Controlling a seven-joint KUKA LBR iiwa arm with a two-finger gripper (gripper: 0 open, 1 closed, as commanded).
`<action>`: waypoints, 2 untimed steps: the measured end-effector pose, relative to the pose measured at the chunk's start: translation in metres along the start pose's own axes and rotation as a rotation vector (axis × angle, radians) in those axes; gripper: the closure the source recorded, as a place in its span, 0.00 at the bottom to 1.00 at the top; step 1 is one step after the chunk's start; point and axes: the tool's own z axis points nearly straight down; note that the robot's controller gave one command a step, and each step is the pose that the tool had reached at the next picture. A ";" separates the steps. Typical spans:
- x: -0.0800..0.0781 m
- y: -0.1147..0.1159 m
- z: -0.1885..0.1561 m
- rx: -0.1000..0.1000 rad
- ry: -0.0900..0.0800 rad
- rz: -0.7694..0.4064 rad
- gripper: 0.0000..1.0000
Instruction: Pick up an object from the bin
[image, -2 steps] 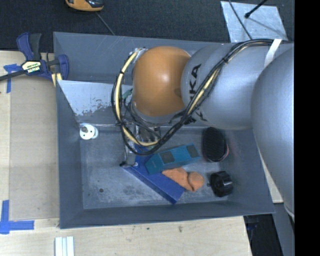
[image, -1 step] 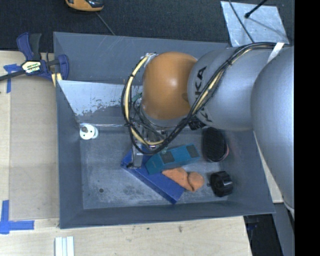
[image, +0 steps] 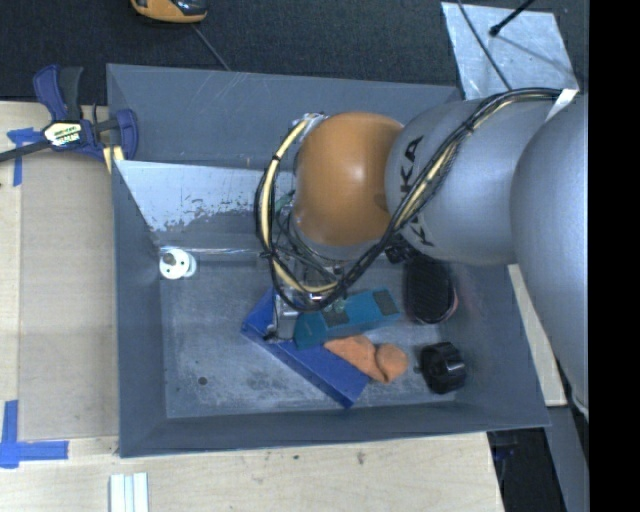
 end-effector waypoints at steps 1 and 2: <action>0.007 -0.021 0.025 0.000 -0.002 -0.120 0.00; 0.005 -0.032 0.044 -0.002 -0.001 0.021 0.00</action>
Offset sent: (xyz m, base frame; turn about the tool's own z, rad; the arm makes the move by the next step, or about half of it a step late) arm -0.0002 -0.0473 -0.0673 -0.1636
